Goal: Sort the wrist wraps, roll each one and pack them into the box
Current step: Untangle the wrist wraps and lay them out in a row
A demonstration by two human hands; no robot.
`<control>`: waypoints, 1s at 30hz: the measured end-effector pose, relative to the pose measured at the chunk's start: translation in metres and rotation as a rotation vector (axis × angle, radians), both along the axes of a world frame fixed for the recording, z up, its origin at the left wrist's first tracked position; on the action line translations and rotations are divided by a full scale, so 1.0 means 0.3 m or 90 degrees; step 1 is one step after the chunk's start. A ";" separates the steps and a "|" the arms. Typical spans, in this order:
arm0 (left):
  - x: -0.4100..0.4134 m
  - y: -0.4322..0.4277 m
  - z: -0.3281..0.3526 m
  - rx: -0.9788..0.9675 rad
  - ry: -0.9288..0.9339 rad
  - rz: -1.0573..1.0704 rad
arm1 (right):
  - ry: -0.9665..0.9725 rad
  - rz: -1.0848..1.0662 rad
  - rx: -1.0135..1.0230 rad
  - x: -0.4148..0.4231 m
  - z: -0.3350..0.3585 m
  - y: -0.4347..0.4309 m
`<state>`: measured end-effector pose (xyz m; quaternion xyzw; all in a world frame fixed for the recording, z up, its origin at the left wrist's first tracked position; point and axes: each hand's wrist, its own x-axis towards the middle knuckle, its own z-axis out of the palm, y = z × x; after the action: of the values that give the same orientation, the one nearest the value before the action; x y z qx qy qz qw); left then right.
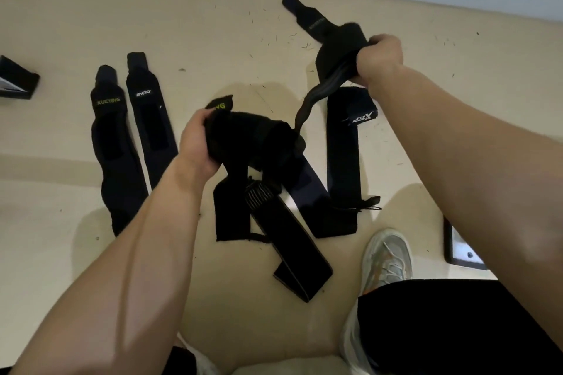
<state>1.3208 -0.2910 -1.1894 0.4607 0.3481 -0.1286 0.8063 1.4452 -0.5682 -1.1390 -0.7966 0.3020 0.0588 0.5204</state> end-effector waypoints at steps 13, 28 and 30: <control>-0.002 -0.026 -0.098 0.186 0.042 0.071 | 0.283 0.394 -0.065 -0.479 -0.441 0.038; -0.001 -0.475 -0.124 0.523 -0.197 -0.401 | 0.244 0.244 -0.557 -0.333 -0.374 -0.477; 0.008 -0.505 -0.149 0.512 -0.200 -0.419 | 0.271 0.282 -0.550 -0.322 -0.401 -0.554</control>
<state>1.3233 -0.4424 -1.2340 0.8311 0.0825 -0.1604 0.5261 1.3487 -0.7345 -1.2593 -0.9535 0.2220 0.1984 0.0472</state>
